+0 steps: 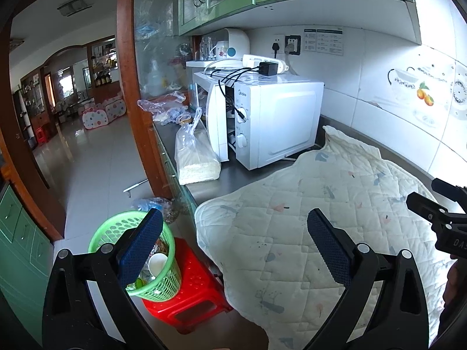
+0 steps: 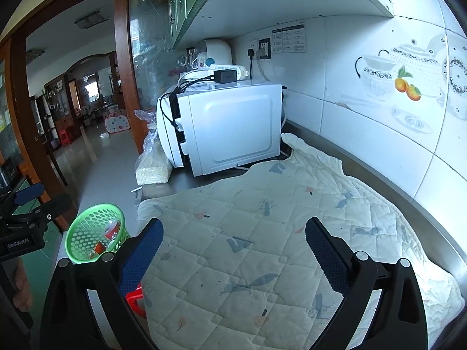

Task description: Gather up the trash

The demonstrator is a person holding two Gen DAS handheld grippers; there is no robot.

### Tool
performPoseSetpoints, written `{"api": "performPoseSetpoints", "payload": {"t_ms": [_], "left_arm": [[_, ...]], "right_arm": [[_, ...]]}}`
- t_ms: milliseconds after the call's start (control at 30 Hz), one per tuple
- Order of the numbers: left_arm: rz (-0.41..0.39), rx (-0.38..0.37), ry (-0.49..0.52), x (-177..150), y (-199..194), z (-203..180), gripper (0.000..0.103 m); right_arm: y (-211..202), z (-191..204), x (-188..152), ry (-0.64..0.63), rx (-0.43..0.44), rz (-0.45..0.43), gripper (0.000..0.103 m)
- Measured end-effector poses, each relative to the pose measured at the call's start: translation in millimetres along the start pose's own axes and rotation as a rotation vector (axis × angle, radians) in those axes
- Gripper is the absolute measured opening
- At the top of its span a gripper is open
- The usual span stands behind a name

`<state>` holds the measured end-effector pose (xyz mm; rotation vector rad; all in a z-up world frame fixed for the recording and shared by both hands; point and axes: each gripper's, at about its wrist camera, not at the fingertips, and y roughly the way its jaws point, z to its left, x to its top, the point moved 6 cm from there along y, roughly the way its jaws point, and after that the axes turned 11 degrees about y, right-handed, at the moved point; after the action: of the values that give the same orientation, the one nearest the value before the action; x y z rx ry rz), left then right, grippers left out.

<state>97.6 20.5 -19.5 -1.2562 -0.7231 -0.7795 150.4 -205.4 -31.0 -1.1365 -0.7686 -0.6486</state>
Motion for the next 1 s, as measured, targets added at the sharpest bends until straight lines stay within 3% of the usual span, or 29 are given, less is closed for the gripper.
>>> {"api": "performPoseSetpoints", "payload": {"t_ms": [433,1000], "left_arm": [[-0.036,-0.002,-0.006,6.5,-9.8,-3.9,0.098],[-0.078,0.049,-0.038,9.1,-22.7,10.1,0.098]], "right_arm": [[-9.7,3.0,5.8,-0.007,0.005,-0.030,0.095],[-16.4,15.8,8.4,-0.032,0.029,-0.052,0.095]]}}
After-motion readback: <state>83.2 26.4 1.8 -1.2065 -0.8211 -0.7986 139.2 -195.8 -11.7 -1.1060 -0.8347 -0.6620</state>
